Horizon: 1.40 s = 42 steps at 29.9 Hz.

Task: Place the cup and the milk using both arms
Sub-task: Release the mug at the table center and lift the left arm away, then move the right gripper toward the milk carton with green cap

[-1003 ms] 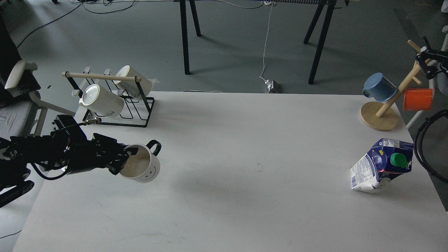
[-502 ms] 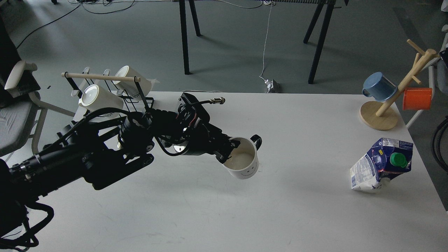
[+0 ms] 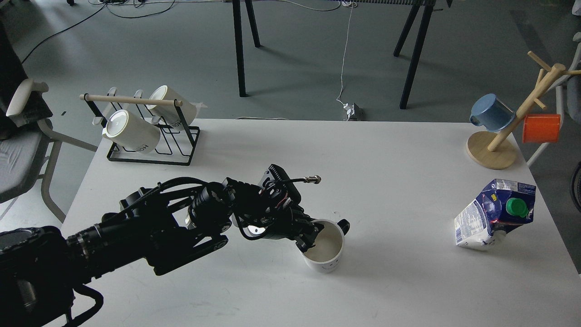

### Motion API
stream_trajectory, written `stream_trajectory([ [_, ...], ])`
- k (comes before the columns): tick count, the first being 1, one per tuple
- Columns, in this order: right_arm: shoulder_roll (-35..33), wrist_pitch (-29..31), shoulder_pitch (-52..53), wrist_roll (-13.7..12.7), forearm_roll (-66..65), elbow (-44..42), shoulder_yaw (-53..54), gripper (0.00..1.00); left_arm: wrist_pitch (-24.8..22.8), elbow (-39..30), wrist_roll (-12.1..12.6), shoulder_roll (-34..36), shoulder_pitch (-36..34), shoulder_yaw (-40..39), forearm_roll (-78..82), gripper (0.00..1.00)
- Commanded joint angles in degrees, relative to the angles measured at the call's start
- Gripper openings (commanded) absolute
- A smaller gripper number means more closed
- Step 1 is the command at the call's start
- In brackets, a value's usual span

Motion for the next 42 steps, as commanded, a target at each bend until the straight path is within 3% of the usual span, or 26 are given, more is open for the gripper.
stream_trajectory([
  [1,0.0,0.0,0.0,0.0,0.0,0.0,0.0,0.99,0.0,0.4,0.4,-0.3,0.1,-0.2,0.0,0.17],
  [5,0.0,0.0,0.0,0.0,0.0,0.0,0.1,0.99,0.4,0.4,0.2,-0.3,0.0,-0.4,0.0,0.26],
  [8,-0.1,0.0,-0.2,0.0,0.0,0.0,0.0,0.99,0.8,0.4,-0.3,-0.2,0.0,-0.7,0.0,0.57],
  [13,0.0,0.0,-0.5,0.0,0.0,0.2,0.0,0.99,4.9,0.2,-0.7,0.4,-0.2,-1.0,0.0,0.79],
  [19,-2.3,0.0,-2.6,0.0,0.2,2.6,0.0,0.99,6.5,-2.3,-2.9,7.5,0.3,-13.4,-9.7,0.81],
  [27,-7.3,0.0,-9.1,-0.1,0.3,14.4,0.1,0.99,6.4,-2.8,-3.3,16.2,0.2,-30.9,-45.0,0.99],
  [33,-8.1,0.0,-19.5,0.5,0.4,27.3,2.5,0.99,5.5,-2.2,-2.9,19.2,0.5,-41.9,-70.1,0.99],
  [38,-8.1,0.0,-30.4,0.5,0.7,32.2,9.2,0.99,5.4,5.2,-2.6,20.2,0.7,-44.2,-100.3,0.99],
  [42,-7.3,0.0,-40.4,0.9,2.5,35.9,15.7,0.99,3.0,15.6,-2.5,20.6,0.3,-44.3,-117.2,0.99],
])
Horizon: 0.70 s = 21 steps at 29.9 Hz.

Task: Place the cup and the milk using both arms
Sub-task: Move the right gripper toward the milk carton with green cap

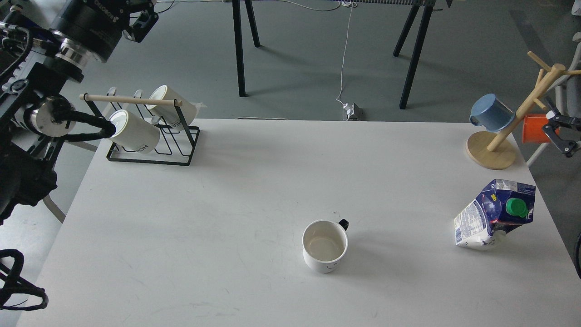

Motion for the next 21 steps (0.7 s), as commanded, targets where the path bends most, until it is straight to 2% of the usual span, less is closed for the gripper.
stream_trajectory([
  [1,1.2,0.0,-8.9,0.6,3.4,3.0,5.0,0.99,-3.3,9.1,0.0,0.2,-0.5,-0.2,-13.9,0.99],
  [4,4.3,0.0,-15.2,0.9,8.1,5.8,5.4,0.99,-6.5,11.5,0.0,0.5,-0.3,-0.2,-18.5,0.99],
  [13,14.8,0.0,-34.5,1.0,8.1,13.2,12.0,0.99,-7.2,11.5,0.0,2.4,-0.1,-0.1,-19.1,0.99],
  [21,22.5,0.0,-37.9,0.3,5.0,10.8,8.2,0.99,-6.5,11.5,-0.1,2.1,-0.2,0.6,-19.1,0.99],
])
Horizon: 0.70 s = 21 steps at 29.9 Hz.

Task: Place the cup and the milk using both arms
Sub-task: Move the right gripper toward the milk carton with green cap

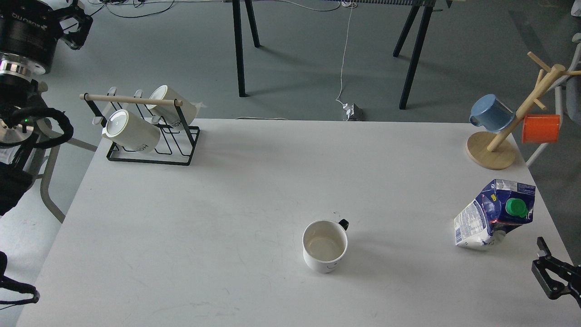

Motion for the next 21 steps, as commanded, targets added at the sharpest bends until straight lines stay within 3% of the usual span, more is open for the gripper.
stream_trajectory([
  [1,4.8,0.0,0.7,-0.1,-1.9,-1.9,-2.6,0.99,0.2,0.0,0.0,-0.2,-0.1,0.3,0.0,0.99],
  [8,11.6,0.0,7.9,0.1,-5.6,-8.2,-7.6,0.99,-0.2,0.0,0.6,0.2,0.0,2.8,1.5,0.99],
  [15,11.9,0.0,10.4,0.1,-5.9,-10.0,-7.9,0.99,-0.5,0.0,0.6,0.4,-0.8,4.4,1.7,0.99],
  [21,11.9,0.0,11.1,0.0,-6.0,-11.0,-7.6,0.99,-0.9,-0.6,2.8,0.4,-1.0,4.7,1.7,0.99],
])
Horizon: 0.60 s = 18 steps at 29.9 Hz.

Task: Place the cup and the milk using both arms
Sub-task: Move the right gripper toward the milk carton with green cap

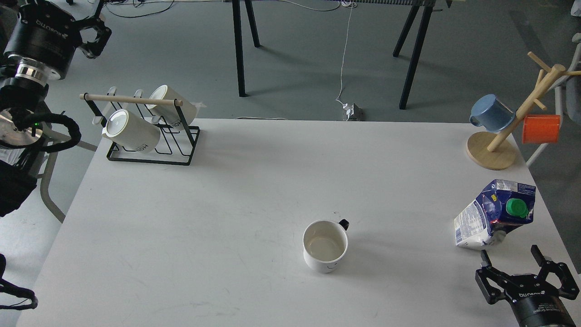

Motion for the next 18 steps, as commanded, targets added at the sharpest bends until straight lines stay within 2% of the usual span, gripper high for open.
stream_trajectory([
  [1,0.0,0.0,0.2,-0.1,-0.1,-0.4,-0.3,0.99,-0.1,-0.2,1.1,0.0,-0.1,0.0,0.0,0.99],
  [18,0.9,0.0,3.4,-0.2,-2.1,-0.1,-1.5,0.99,0.1,-0.2,1.1,1.6,0.0,0.1,0.0,0.99],
])
